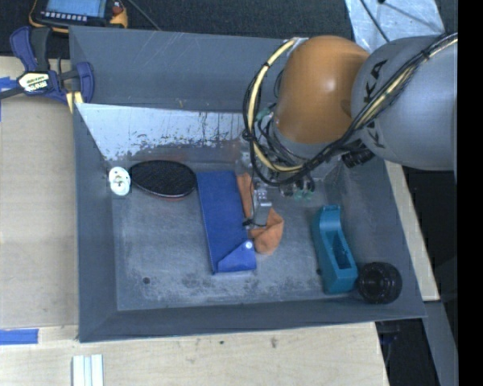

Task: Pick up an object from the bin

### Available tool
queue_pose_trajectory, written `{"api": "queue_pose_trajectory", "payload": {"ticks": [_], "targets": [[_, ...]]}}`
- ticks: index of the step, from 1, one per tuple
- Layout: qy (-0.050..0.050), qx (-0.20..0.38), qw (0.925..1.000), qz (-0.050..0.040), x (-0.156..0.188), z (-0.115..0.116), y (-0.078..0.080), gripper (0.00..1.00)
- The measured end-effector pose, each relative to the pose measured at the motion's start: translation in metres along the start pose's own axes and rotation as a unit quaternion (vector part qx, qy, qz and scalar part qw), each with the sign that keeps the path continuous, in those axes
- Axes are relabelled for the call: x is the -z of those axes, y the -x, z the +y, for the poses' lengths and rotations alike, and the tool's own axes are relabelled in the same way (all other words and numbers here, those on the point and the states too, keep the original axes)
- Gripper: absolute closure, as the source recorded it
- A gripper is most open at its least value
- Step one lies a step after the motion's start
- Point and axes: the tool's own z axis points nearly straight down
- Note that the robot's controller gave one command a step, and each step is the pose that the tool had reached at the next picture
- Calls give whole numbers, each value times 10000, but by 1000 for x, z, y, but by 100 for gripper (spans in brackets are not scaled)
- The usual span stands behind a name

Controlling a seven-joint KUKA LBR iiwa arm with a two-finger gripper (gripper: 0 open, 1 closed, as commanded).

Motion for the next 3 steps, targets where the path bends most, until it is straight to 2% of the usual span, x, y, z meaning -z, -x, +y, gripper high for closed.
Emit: {"api": "queue_pose_trajectory", "payload": {"ticks": [1, 2, 3], "targets": [[3, -6, 10000, -39, 5, 0, 1, 0], [-5, 1568, 9876, -51, -47, 8, -25, 0], [0, 1909, 9816, -17, -52, 11, -54, 0]]}}
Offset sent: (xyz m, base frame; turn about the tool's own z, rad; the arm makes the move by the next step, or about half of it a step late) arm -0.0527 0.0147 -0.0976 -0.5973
